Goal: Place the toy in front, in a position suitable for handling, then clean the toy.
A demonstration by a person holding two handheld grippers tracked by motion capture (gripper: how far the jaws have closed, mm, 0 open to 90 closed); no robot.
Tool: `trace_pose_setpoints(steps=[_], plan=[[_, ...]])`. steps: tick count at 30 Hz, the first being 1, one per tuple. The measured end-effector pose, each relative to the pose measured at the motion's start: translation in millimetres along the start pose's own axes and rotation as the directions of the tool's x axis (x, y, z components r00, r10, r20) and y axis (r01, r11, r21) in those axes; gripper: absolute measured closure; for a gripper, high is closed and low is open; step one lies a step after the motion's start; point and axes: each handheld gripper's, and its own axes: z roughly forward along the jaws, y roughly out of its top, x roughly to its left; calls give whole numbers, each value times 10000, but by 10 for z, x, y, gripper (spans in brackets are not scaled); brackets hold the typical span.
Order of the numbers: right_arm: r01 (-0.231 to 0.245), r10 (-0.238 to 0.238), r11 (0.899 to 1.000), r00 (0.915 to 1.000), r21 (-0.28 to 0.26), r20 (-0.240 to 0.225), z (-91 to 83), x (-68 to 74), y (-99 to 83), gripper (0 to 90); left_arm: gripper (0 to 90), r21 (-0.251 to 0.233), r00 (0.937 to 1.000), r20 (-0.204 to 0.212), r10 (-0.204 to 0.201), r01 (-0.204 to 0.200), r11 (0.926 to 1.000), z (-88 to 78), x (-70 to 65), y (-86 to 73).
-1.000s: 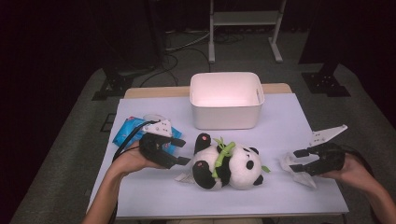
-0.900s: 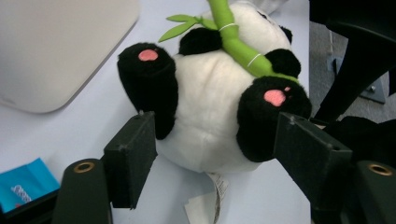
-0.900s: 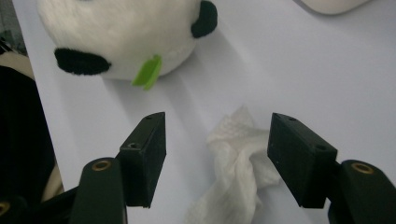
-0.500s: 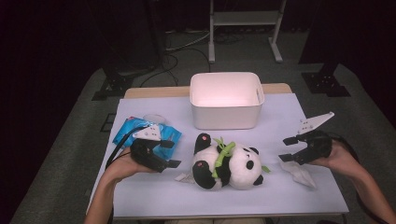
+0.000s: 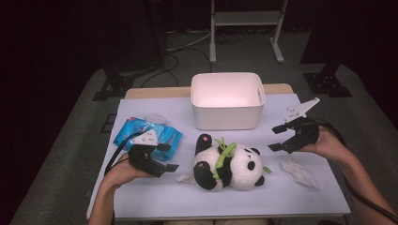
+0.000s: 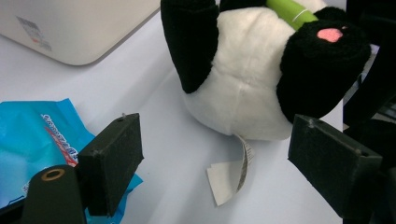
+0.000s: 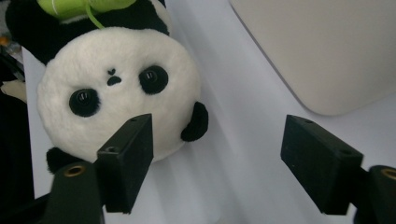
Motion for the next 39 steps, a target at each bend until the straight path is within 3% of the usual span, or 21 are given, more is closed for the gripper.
trace_pose_setpoints(steps=[5,9,17,39], plan=[[330,-329,9995,9994,10,-143,52,-2,137,239,137,201,9998,-202,-27,31,9998,3,-4,-27],[489,-490,9988,9985,-33,-257,93,-5,227,239,131,3,9998,-178,-86,86,10000,-37,-9,-43],[782,-787,9969,9957,-118,-484,167,31,374,239,112,142,9990,-311,-320,325,9994,-48,1,-116],[1642,-1624,9863,9836,174,-787,291,24,828,246,106,178,9984,-499,-276,285,9994,-83,15,-122]])
